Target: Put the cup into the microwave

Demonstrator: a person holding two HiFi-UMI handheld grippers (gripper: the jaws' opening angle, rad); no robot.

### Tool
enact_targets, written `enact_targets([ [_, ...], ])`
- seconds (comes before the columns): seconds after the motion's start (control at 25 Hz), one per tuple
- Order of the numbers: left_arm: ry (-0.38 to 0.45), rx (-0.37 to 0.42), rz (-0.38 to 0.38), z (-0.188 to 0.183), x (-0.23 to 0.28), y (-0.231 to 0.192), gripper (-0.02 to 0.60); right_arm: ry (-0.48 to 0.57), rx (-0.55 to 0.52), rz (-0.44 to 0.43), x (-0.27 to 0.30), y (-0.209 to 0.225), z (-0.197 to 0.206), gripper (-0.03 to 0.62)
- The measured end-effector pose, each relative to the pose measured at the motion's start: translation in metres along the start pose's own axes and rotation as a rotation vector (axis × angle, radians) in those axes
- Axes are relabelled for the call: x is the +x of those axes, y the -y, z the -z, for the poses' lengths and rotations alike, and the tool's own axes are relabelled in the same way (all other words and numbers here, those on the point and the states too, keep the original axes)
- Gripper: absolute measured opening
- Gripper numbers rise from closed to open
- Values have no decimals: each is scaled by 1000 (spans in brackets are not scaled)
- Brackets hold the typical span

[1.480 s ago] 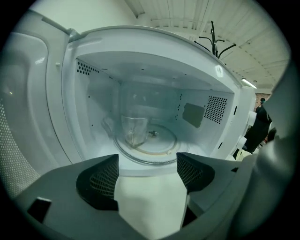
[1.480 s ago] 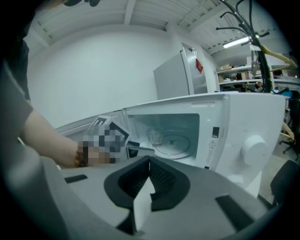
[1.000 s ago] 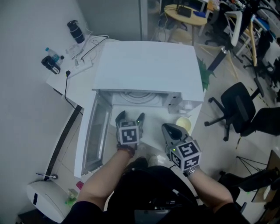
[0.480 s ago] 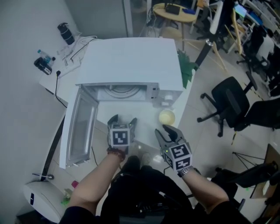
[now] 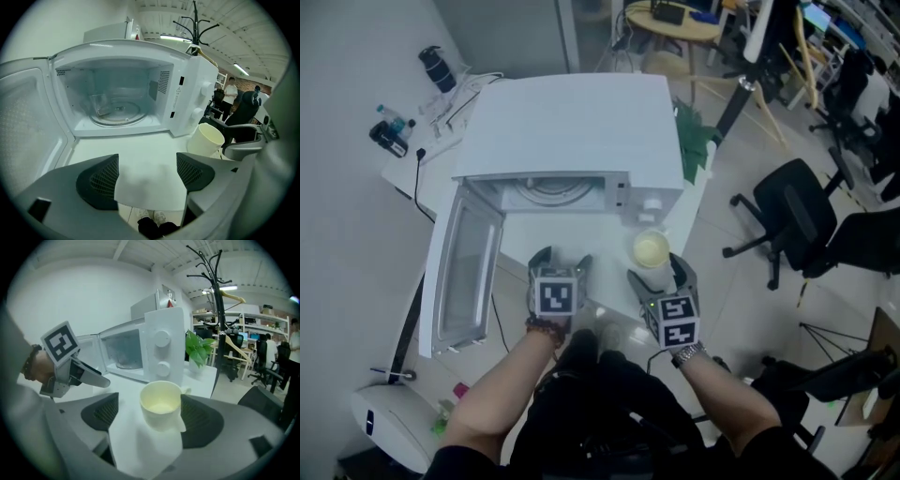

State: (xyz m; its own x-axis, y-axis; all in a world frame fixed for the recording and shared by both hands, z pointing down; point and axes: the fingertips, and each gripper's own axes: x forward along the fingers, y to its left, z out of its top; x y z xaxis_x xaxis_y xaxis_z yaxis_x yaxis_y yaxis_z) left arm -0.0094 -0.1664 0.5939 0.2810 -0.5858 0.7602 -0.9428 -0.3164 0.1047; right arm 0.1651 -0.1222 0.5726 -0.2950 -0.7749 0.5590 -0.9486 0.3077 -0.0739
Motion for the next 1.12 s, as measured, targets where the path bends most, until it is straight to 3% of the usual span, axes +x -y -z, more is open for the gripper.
enact_targets([
  [0.32, -9, 10, -15, 4, -3, -5, 380, -27, 49, 48, 33, 14, 16, 488],
  [1.12, -27, -8, -32, 13, -4, -13, 380, -69, 41, 87, 67, 26, 22, 476],
])
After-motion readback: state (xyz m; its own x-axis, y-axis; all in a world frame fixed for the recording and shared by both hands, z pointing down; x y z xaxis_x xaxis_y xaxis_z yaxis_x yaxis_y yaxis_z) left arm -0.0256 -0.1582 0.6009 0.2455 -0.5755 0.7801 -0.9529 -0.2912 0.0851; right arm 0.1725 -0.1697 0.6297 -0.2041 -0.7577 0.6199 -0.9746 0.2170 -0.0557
